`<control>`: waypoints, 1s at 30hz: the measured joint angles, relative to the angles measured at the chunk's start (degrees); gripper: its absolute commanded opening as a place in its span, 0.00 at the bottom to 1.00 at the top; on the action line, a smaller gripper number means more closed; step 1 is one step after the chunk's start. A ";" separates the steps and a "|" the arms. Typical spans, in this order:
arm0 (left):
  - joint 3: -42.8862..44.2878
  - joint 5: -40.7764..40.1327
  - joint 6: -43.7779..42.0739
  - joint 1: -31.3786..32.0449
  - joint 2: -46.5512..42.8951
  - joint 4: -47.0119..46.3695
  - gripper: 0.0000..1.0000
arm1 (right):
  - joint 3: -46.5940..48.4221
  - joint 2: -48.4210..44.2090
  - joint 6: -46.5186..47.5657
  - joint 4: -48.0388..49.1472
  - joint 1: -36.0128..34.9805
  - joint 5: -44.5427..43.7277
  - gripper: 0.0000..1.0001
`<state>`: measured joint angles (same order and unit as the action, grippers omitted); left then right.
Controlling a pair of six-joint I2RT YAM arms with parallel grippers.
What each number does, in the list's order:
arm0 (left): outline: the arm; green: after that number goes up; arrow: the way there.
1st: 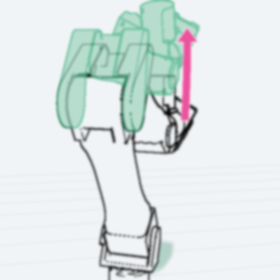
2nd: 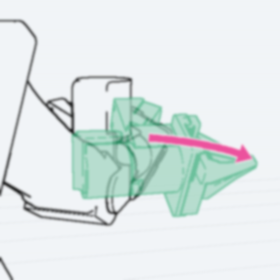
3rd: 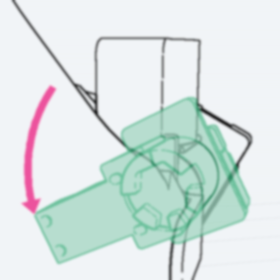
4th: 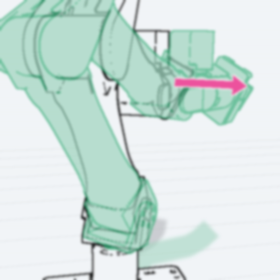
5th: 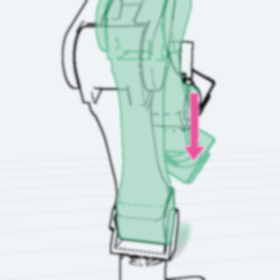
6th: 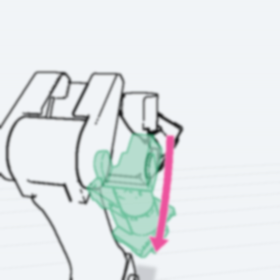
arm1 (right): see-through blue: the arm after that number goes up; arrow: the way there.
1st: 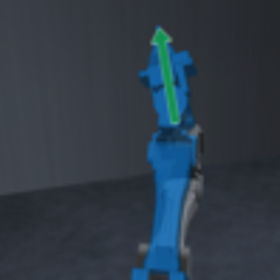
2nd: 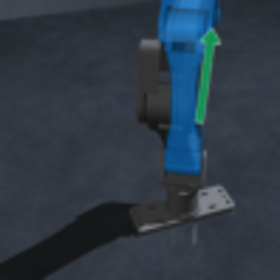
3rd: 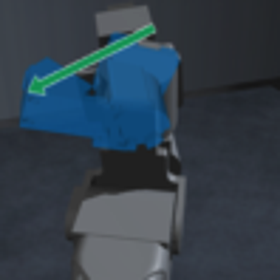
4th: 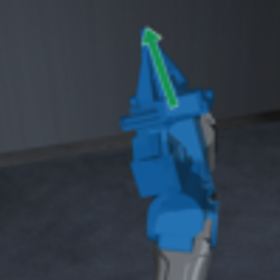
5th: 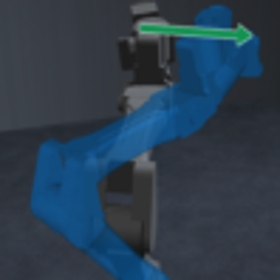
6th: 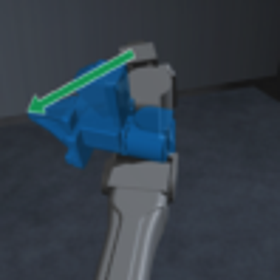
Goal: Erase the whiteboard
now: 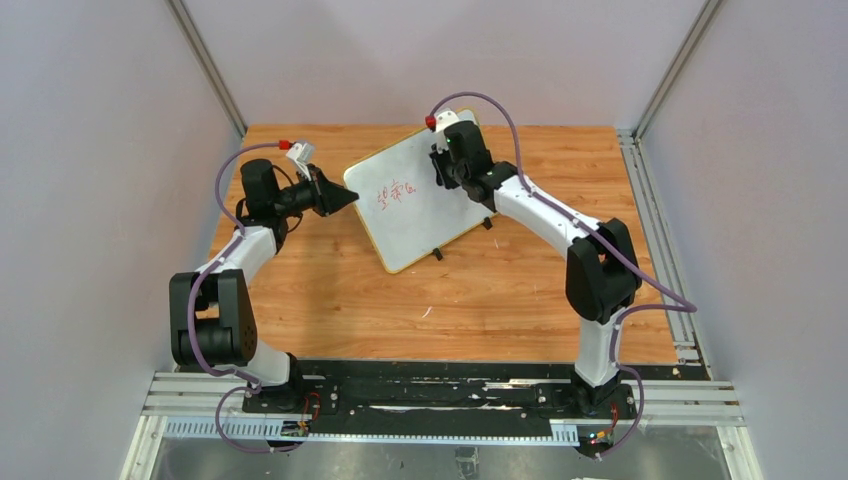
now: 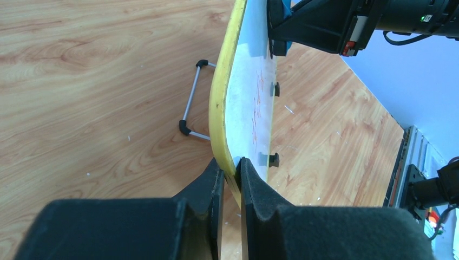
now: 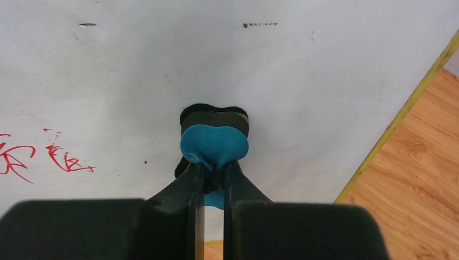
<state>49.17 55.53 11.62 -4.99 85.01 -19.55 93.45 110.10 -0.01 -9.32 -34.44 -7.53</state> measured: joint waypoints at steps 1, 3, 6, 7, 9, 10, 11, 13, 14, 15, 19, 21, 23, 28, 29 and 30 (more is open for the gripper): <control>0.00 0.02 0.00 0.00 0.00 0.02 0.00 | -0.33 -0.09 -0.04 0.44 0.00 0.02 0.01; 0.00 0.04 0.00 0.00 0.00 0.02 0.00 | -1.05 -0.44 -0.26 1.18 -0.07 0.02 0.01; 0.00 0.04 0.00 -0.02 0.00 0.04 0.00 | -2.25 -0.79 -0.74 2.69 -0.81 -0.15 0.01; 0.00 0.04 0.00 -0.02 0.00 0.07 0.00 | -2.54 -0.81 -0.96 3.15 -1.22 -0.63 0.01; 0.00 0.07 0.00 -0.02 0.00 0.28 0.00 | -3.02 -0.83 -1.27 3.89 -2.08 -2.03 0.01; 0.00 0.07 0.00 -0.09 0.00 0.42 0.00 | -3.17 -0.83 -1.42 4.11 -2.47 -2.51 0.01; 0.00 0.07 0.00 -0.15 0.00 0.48 0.00 | -3.43 -0.83 -1.57 4.37 -3.08 -3.21 0.01; 0.00 0.07 0.00 -0.17 0.00 0.48 0.00 | -3.91 -0.83 -1.97 4.52 -4.70 -4.09 0.01; 0.00 0.07 0.00 -0.17 0.00 0.50 0.00 | -4.22 -0.83 -2.23 4.68 -5.77 -4.50 0.01; 0.00 0.04 -0.02 -0.17 0.00 0.55 0.00 | -4.52 -0.83 -2.60 4.81 -6.88 -4.70 0.01; 0.00 0.11 -0.02 -0.24 0.00 0.63 0.00 | -5.51 -0.83 -3.67 5.27 -10.99 -4.70 0.01; 0.00 0.22 -0.02 -0.28 0.00 0.63 0.00 | -5.95 -0.83 -4.13 5.66 -12.15 -4.52 0.01; 0.00 0.28 -0.04 -0.31 0.00 0.61 0.00 | -6.23 -0.83 -4.37 5.77 -12.92 -4.48 0.01; 0.00 0.35 -0.07 -0.31 0.00 0.59 0.00 | -6.32 -0.81 -4.37 5.86 -13.05 -4.61 0.01; 0.00 0.33 -0.07 -0.31 0.00 0.59 0.00 | -6.29 -0.76 -4.37 5.86 -12.85 -4.63 0.01; 0.00 0.31 -0.07 -0.31 0.00 0.59 0.00 | -6.29 -0.72 -4.37 5.88 -12.61 -4.66 0.01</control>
<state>49.17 55.83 11.55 -5.30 85.01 -18.96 87.15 109.38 -4.38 -3.44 -47.05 -12.19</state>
